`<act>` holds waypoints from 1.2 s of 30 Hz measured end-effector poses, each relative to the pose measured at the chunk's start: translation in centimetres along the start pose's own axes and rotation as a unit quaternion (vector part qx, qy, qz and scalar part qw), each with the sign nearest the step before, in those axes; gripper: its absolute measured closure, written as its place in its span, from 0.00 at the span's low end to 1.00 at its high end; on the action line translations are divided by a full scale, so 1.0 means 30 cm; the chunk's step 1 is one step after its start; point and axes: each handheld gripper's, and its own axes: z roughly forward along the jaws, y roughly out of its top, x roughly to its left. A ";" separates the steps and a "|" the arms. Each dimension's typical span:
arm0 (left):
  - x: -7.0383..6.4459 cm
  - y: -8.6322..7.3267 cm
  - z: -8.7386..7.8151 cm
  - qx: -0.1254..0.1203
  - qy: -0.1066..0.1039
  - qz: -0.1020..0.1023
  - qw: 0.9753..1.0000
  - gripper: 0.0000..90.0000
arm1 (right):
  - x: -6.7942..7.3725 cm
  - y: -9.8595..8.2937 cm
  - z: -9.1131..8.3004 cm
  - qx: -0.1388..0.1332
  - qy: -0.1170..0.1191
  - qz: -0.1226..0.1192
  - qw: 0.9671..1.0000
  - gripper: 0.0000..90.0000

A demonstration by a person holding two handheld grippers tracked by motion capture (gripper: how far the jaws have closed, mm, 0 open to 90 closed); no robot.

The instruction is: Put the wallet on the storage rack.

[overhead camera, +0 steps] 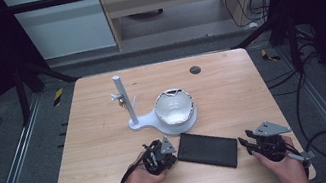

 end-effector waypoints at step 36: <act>0.013 0.000 -0.023 -0.044 -0.004 -0.029 0.999 0.96 | 0.228 0.066 0.080 0.009 0.070 -0.060 0.996 0.15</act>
